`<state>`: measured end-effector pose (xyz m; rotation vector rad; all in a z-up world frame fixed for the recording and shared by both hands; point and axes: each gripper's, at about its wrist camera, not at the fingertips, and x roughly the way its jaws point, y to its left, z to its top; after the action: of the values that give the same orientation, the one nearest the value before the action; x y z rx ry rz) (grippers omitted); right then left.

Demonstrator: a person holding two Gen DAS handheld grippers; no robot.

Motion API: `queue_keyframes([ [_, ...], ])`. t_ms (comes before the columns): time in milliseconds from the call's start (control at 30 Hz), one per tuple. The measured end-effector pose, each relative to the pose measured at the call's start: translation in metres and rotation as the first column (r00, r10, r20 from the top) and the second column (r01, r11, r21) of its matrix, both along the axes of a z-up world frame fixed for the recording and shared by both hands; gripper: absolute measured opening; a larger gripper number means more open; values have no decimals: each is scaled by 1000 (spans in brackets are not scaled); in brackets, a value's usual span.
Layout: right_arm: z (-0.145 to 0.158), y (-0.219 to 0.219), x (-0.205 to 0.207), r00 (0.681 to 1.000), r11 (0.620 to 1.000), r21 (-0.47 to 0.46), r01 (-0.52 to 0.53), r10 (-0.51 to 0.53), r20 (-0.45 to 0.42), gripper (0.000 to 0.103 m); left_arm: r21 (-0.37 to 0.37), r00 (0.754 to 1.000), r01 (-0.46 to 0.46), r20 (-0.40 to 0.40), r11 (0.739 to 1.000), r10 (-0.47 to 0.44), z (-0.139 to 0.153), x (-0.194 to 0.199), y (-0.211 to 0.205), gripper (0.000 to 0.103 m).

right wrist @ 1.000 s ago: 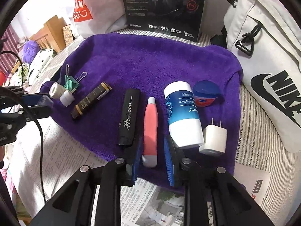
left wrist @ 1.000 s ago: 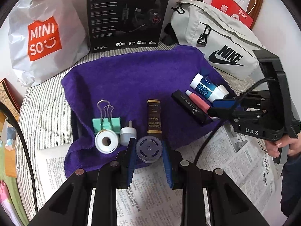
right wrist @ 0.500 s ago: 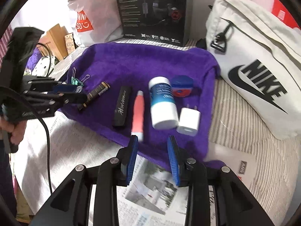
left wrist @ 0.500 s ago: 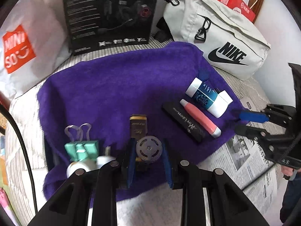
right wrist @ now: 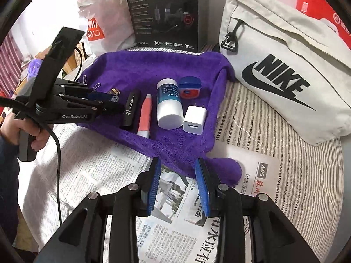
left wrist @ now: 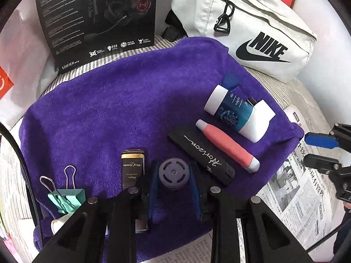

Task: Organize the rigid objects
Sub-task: 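Lower the clear disc onto the towel beside the box and open the left tool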

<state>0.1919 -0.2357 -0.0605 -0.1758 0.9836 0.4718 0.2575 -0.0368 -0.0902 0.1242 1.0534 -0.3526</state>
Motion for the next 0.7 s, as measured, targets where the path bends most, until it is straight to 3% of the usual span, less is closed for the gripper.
queue_keyframes([
  [267,1,-2,-4,1000,999,29,26,-25,-19,33,34,1000,8,24,999,-9,-1,-11,-6,36],
  [367,2,-3,-8,999,999,31,34,-33,-27,33,-22,1000,-12,-14,1000,12,0,-13,3,54],
  [533,7,-6,-18,999,999,22,42,-42,-26,36,-31,999,-38,-9,999,38,7,-24,7,56],
  [700,13,-9,-26,997,996,42,78,-77,-26,38,8,998,-61,29,998,61,23,-47,9,72],
])
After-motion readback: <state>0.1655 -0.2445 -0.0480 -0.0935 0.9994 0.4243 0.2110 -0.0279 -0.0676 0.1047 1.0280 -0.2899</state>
